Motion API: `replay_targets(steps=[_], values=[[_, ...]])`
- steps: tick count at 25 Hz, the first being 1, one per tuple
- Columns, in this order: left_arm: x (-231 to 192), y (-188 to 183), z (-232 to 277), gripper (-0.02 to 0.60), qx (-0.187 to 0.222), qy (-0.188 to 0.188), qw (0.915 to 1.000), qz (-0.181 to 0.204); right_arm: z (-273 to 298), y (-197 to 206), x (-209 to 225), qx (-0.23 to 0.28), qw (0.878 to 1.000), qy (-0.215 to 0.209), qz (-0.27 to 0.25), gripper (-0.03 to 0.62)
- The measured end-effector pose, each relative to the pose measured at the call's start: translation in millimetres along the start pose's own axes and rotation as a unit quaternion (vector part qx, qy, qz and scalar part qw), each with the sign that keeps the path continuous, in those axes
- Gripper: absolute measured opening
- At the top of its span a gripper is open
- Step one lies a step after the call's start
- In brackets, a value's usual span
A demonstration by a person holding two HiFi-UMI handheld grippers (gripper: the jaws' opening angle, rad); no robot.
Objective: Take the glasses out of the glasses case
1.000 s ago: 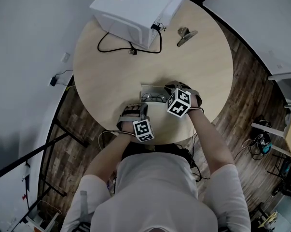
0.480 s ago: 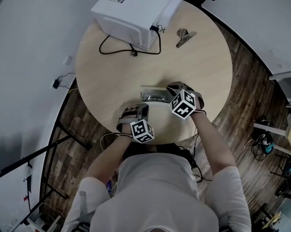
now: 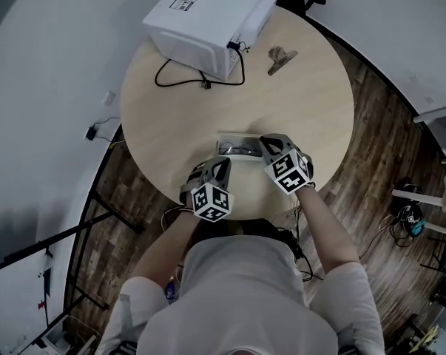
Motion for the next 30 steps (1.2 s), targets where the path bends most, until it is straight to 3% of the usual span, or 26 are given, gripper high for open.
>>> replay_targets(steps=[4,7,14,17,25,27,30], values=[[-5.5,-16.5,-16.8,0.008,0.041,-0.018,0.9982,-0.038,-24.4,-6.8,-9.1,0.051,0.997,0.036,0.054,0.012],[-10.5,-28.5,-30.4,0.008,0.069,-0.038,0.9943,-0.072,-43.8,-8.8,-14.6,0.089,0.987,0.063,0.12,0.012],[-18.2,-48.8,-61.5,0.008,0.117,-0.088,0.981,-0.128,-85.9,-27.8,-25.0,0.2,0.944,0.103,0.243,0.012],[-20.0,-59.7,-74.9,0.008,0.142,-0.097,0.9733,-0.152,-103.8,-35.6,-32.2,0.233,0.928,0.118,0.267,0.012],[-25.6,-77.2,-99.1,0.008,0.182,-0.119,0.9625,-0.162,-128.3,-48.1,-63.0,0.262,0.914,0.164,0.263,0.012],[-24.6,-77.0,-104.7,0.008,0.19,-0.122,0.9589,-0.172,-127.9,-50.7,-72.6,0.26,0.919,0.161,0.25,0.012],[-22.5,-76.3,-110.5,0.008,0.195,-0.126,0.955,-0.185,-125.3,-54.8,-78.7,0.241,0.936,0.158,0.202,0.012]])
Point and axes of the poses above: the fingertips, and each gripper's own axes: z forward along the fingers, x to its right, y out of its underside, the point moved 6 cm from there along -z, backward along the fingers, and after that the axes turned 15 degrees about x, right-handed, at the moved point
